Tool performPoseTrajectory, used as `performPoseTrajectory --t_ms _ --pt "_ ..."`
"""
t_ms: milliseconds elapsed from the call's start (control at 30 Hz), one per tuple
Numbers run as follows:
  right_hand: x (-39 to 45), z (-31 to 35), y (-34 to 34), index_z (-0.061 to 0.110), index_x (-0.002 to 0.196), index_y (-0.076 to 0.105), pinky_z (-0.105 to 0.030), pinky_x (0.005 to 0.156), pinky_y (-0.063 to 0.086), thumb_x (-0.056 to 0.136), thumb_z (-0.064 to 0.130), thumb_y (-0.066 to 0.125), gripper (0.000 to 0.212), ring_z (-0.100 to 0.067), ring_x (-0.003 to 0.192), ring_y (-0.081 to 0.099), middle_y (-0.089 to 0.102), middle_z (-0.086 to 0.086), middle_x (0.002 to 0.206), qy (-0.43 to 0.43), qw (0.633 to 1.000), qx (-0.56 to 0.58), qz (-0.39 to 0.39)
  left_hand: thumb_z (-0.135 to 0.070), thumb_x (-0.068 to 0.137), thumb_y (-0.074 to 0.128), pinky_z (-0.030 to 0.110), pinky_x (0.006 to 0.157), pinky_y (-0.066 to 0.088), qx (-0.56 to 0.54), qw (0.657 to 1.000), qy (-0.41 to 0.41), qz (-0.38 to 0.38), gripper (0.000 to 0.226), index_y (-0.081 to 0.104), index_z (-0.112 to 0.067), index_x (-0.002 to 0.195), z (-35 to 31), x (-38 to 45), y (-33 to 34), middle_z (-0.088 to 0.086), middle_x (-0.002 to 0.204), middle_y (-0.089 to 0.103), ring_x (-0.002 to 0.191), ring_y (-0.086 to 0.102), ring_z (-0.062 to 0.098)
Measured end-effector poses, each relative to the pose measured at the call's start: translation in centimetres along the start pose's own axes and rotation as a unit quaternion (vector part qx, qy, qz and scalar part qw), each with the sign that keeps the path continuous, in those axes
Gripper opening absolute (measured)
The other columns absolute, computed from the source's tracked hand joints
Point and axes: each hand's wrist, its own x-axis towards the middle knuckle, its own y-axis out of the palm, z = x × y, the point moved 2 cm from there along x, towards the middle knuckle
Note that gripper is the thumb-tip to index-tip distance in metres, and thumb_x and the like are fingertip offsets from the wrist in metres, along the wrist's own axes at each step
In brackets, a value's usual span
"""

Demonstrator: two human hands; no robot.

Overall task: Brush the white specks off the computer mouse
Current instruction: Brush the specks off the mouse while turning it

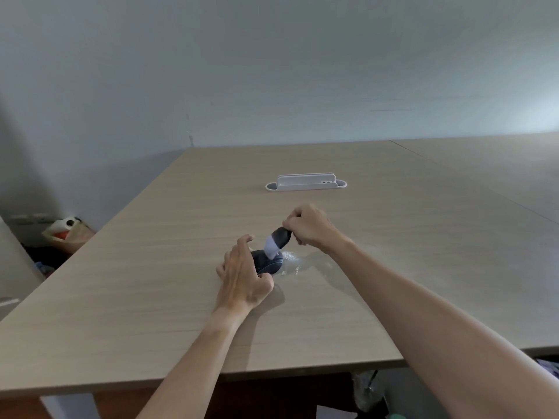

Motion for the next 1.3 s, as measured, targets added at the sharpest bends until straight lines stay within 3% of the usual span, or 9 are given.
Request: performPoseTrajectory --t_ms 100,200,433,700,833,933,1067,1233,1300 --pt "-0.4 -0.9 0.3 0.0 0.077 0.069 -0.029 0.065 0.045 0.081 0.005 0.053 0.017 -0.024 0.066 0.057 0.066 -0.011 0.073 -0.011 0.998 -0.034 0.042 -0.016 0.055 0.05 0.037 0.097 0.024 -0.026 1.0 -0.009 0.008 0.081 0.028 -0.024 0.134 0.1 0.0 -0.2 -0.002 0.104 0.048 0.11 0.042 0.021" --pt "-0.2 -1.9 0.1 0.004 0.085 0.066 -0.034 0.072 0.049 0.083 0.004 0.049 0.018 -0.028 0.087 0.06 0.069 -0.011 0.093 -0.022 0.996 -0.072 -0.043 -0.011 0.057 0.055 0.037 0.1 0.024 -0.048 0.999 -0.017 -0.003 0.082 0.029 -0.026 0.134 0.1 0.0 -0.3 -0.004 0.107 0.047 0.111 0.044 0.02" --pt "-2.1 -0.4 1.8 0.009 0.08 0.07 -0.021 0.061 0.04 0.08 0.008 0.069 0.002 -0.009 0.065 0.054 0.062 0.005 0.074 -0.141 0.99 0.01 0.025 -0.007 0.06 0.068 0.034 0.096 0.027 -0.051 0.998 -0.008 -0.034 0.088 0.03 -0.025 0.137 0.0 0.0 -0.4 -0.005 0.128 0.038 0.117 0.038 0.012" --pt "-1.1 -0.9 1.1 0.007 0.08 0.065 -0.025 0.064 0.042 0.081 0.006 0.066 0.002 -0.019 0.073 0.056 0.066 -0.003 0.079 -0.169 0.985 -0.013 -0.033 -0.006 0.061 0.067 0.038 0.099 0.03 -0.052 0.998 -0.009 -0.042 0.086 0.03 -0.025 0.136 -0.1 -0.2 -0.5 -0.006 0.136 0.038 0.122 0.04 0.014" --pt "-1.9 -0.1 1.7 0.007 0.08 0.068 -0.01 0.059 0.039 0.08 0.008 0.069 0.001 -0.01 0.071 0.052 0.065 0.001 0.079 -0.175 0.985 0.01 0.003 -0.007 0.06 0.068 0.039 0.099 0.032 -0.045 0.998 -0.014 -0.041 0.088 0.03 -0.026 0.137 -0.2 -0.2 -0.5 -0.007 0.131 0.038 0.119 0.04 0.014" --pt "-1.7 -0.6 2.6 0.011 0.079 0.065 -0.022 0.063 0.039 0.081 0.007 0.067 0.005 -0.016 0.076 0.054 0.064 -0.001 0.081 -0.176 0.983 -0.034 0.045 -0.006 0.059 0.068 0.037 0.097 0.031 -0.049 0.998 -0.01 -0.039 0.088 0.03 -0.026 0.136 -0.1 -0.2 -0.5 -0.012 0.125 0.037 0.117 0.041 0.014" --pt "-1.1 -1.0 1.5 0.018 0.077 0.054 -0.039 0.065 0.049 0.082 0.013 0.059 0.008 -0.025 0.078 0.058 0.061 0.0 0.082 -0.147 0.986 -0.069 -0.035 -0.006 0.06 0.068 0.038 0.097 0.03 -0.056 0.998 -0.01 -0.04 0.086 0.031 -0.026 0.135 -0.1 -0.3 -0.6 -0.011 0.127 0.037 0.119 0.04 0.013" --pt "-1.6 -0.4 1.2 0.009 0.077 0.065 -0.011 0.057 0.038 0.081 0.008 0.066 0.004 -0.014 0.07 0.053 0.064 0.0 0.077 -0.155 0.988 -0.018 -0.006 -0.007 0.06 0.067 0.038 0.098 0.029 -0.051 0.998 -0.006 -0.039 0.084 0.032 -0.027 0.133 0.1 -0.2 -0.5 -0.012 0.119 0.037 0.116 0.042 0.013" --pt "-1.5 -1.0 1.5 0.011 0.078 0.065 -0.015 0.059 0.04 0.081 0.007 0.066 0.005 -0.016 0.075 0.055 0.067 -0.005 0.083 -0.149 0.987 -0.045 0.036 -0.007 0.059 0.067 0.037 0.097 0.03 -0.047 0.998 0.003 -0.04 0.08 0.035 -0.026 0.131 0.2 -0.1 -0.4 -0.011 0.117 0.039 0.114 0.044 0.012"
